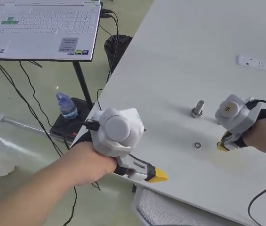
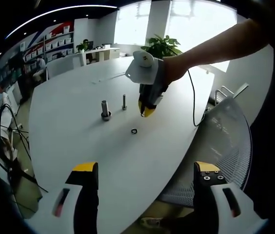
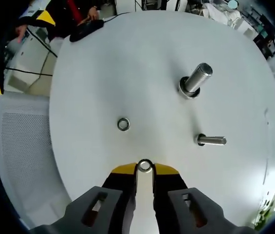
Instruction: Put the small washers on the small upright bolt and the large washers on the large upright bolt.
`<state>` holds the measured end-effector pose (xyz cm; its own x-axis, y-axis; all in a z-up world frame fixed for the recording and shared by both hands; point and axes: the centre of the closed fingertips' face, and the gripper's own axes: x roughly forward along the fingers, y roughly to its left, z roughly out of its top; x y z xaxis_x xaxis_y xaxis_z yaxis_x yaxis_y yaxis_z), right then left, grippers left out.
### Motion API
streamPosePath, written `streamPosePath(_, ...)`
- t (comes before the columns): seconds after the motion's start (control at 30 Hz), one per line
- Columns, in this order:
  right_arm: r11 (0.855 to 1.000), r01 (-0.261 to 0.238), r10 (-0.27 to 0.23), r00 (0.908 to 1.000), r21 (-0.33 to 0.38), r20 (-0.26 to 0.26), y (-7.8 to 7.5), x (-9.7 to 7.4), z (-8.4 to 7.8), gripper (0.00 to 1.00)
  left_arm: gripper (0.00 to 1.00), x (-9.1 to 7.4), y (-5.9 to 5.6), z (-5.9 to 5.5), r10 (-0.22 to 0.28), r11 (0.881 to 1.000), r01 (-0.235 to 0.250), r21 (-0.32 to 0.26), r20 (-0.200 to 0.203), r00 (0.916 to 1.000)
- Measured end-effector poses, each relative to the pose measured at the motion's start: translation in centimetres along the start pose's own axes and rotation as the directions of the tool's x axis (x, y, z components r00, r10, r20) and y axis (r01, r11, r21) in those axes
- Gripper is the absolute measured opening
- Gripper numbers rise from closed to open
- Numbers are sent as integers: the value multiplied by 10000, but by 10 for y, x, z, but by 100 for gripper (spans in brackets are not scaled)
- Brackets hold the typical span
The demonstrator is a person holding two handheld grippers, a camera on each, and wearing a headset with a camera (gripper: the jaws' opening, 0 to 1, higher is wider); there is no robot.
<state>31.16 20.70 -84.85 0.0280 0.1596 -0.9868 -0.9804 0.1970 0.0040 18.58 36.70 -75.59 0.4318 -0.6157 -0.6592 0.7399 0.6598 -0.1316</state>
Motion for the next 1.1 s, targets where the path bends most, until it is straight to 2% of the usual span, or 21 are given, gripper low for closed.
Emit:
streamPosePath(0.27,9998,133,-133,9999,139,-20,-10,-12,-16,12,80,3,0,0,-34,10000,34,0,-21,10000)
streamPosePath(0.47,9993,264,-264,9997,277,2,-19,-19,-21,12,80,5,1,3,4,10000,-4,41,-3,10000)
streamPosePath(0.9,9975,581,-591,9980,413,232,-55,-38,-2,12,80,8,0,4,-36,10000,36,54,-35,10000)
streamPosePath(1.1,9968,712,-723,9969,352,320,-66,-43,6,12,80,8,7,4,65,10000,-65,10,-42,10000)
